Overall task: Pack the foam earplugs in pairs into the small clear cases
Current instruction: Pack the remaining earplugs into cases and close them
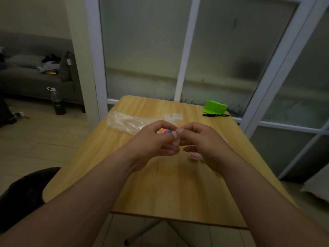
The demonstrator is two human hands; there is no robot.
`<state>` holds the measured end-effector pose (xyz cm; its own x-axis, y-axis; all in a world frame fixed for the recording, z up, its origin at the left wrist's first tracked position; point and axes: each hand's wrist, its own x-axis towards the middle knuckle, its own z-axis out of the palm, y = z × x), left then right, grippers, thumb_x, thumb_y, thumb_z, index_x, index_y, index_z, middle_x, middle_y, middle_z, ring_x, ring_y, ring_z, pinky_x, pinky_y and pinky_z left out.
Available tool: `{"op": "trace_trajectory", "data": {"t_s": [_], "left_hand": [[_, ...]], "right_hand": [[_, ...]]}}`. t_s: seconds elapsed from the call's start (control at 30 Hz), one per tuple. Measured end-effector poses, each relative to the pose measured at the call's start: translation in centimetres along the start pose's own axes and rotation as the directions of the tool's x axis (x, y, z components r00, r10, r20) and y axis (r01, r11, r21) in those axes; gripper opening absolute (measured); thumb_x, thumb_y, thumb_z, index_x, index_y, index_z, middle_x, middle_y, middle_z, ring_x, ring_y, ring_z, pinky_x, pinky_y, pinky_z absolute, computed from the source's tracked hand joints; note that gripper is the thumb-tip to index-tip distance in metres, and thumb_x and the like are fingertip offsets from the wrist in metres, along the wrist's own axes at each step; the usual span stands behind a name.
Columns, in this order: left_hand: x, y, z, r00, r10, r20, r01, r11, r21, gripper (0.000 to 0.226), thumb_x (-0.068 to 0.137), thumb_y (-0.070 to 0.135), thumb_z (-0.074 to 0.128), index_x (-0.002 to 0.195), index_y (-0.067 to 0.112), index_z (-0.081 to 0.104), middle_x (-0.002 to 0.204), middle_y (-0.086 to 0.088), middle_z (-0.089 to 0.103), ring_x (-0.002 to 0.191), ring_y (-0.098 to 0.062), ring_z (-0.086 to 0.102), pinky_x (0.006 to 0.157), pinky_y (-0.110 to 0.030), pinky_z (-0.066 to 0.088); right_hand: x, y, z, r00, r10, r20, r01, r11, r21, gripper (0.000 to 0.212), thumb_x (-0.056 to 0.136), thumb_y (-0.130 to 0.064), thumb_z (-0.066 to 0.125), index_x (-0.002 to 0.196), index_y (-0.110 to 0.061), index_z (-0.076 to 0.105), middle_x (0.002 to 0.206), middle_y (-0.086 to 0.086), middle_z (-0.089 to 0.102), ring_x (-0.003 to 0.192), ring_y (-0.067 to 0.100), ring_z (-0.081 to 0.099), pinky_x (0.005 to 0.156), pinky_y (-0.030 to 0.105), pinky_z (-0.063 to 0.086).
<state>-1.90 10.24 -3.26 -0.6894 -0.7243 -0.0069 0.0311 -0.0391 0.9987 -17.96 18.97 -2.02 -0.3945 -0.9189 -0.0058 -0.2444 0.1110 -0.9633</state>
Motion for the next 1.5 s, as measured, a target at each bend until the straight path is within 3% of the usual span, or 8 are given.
{"op": "trace_trajectory", "data": {"t_s": [0.13, 0.37, 0.67, 0.77, 0.97, 1.1, 1.3, 1.5], "left_hand": [[0.1, -0.2, -0.1, 1.000, -0.007, 0.001, 0.007, 1.000, 0.000, 0.021, 0.098, 0.017, 0.073, 0.119, 0.016, 0.074, 0.099, -0.018, 0.079, 0.092, -0.031, 0.079, 0.080, -0.035, 0.064], [0.2, -0.4, 0.0, 0.999, -0.018, -0.037, 0.016, 0.999, -0.041, 0.018, 0.099, 0.010, 0.069, 0.115, 0.012, 0.075, 0.100, -0.022, 0.078, 0.092, -0.033, 0.079, 0.076, -0.033, 0.064], [0.5, -0.4, -0.1, 0.997, -0.026, -0.075, 0.020, 0.996, -0.089, 0.020, 0.099, 0.006, 0.066, 0.119, 0.004, 0.068, 0.105, -0.030, 0.076, 0.089, -0.032, 0.078, 0.079, -0.036, 0.065], [0.5, -0.3, -0.2, 0.995, -0.067, -0.070, 0.056, 0.986, -0.155, 0.022, 0.100, 0.000, 0.057, 0.120, 0.003, 0.064, 0.107, -0.030, 0.074, 0.096, -0.036, 0.079, 0.084, -0.040, 0.066], [0.2, -0.4, -0.4, 0.975, -0.169, 0.143, 0.205, 0.933, -0.295, 0.030, 0.099, -0.008, 0.058, 0.129, -0.006, 0.060, 0.118, -0.029, 0.073, 0.096, -0.027, 0.077, 0.079, -0.032, 0.064], [-0.5, -1.1, 0.7, 0.937, -0.185, 0.297, 0.258, 0.939, -0.229, 0.037, 0.096, -0.012, 0.047, 0.128, 0.002, 0.059, 0.098, -0.012, 0.069, 0.074, -0.013, 0.064, 0.070, -0.027, 0.054], [0.1, -0.4, 0.0, 0.953, -0.269, 0.137, 0.302, 0.871, -0.388, 0.048, 0.109, 0.050, 0.041, 0.124, 0.011, 0.064, 0.082, -0.005, 0.061, 0.064, -0.014, 0.051, 0.056, -0.025, 0.040], [0.5, 0.3, -2.0, 0.928, -0.357, -0.109, 0.242, 0.797, -0.553, 0.055, 0.110, 0.051, 0.040, 0.129, 0.006, 0.065, 0.097, -0.010, 0.069, 0.075, -0.018, 0.058, 0.059, -0.028, 0.048]], "right_hand": [[0.1, 0.1, 0.0, 0.999, 0.049, 0.000, -0.049, 0.999, 0.010, 0.027, 0.096, -0.040, 0.074, 0.108, -0.016, 0.073, 0.096, 0.002, 0.082, 0.100, 0.022, 0.076, 0.097, 0.048, 0.054], [0.5, 0.1, 0.7, 0.997, 0.019, -0.071, -0.022, 0.999, -0.035, 0.017, 0.094, -0.026, 0.072, 0.103, -0.012, 0.073, 0.088, 0.003, 0.080, 0.067, 0.003, 0.071, 0.066, 0.027, 0.052], [0.2, 0.1, 0.8, 0.991, -0.096, -0.092, 0.079, 0.982, -0.170, 0.015, 0.100, -0.036, 0.069, 0.103, -0.022, 0.074, 0.091, -0.003, 0.079, 0.077, 0.006, 0.074, 0.058, 0.020, 0.052], [0.6, 0.5, 0.5, 0.964, -0.211, -0.162, 0.155, 0.941, -0.300, 0.012, 0.101, -0.032, 0.068, 0.100, -0.025, 0.078, 0.090, -0.005, 0.078, 0.080, 0.013, 0.074, 0.066, 0.035, 0.061], [1.6, 0.9, -0.3, 0.942, -0.272, -0.197, 0.206, 0.931, -0.301, 0.011, 0.100, -0.027, 0.070, 0.098, -0.025, 0.080, 0.089, -0.007, 0.077, 0.085, 0.013, 0.071, 0.078, 0.040, 0.061], [2.1, 1.0, 1.2, 0.937, -0.335, -0.095, 0.282, 0.891, -0.356, 0.014, 0.100, -0.019, 0.070, 0.090, -0.023, 0.078, 0.083, -0.006, 0.076, 0.076, 0.008, 0.070, 0.064, 0.027, 0.056], [3.3, 1.0, 0.6, 0.952, -0.282, -0.116, 0.240, 0.927, -0.288, 0.022, 0.103, -0.034, 0.066, 0.095, -0.019, 0.080, 0.087, -0.001, 0.076, 0.082, 0.015, 0.071, 0.076, 0.037, 0.054], [4.5, 2.7, -1.2, 0.951, -0.266, -0.157, 0.138, 0.821, -0.554, 0.010, 0.101, -0.027, 0.068, 0.105, -0.028, 0.078, 0.104, -0.012, 0.074, 0.095, 0.010, 0.069, 0.087, 0.037, 0.059]]}}
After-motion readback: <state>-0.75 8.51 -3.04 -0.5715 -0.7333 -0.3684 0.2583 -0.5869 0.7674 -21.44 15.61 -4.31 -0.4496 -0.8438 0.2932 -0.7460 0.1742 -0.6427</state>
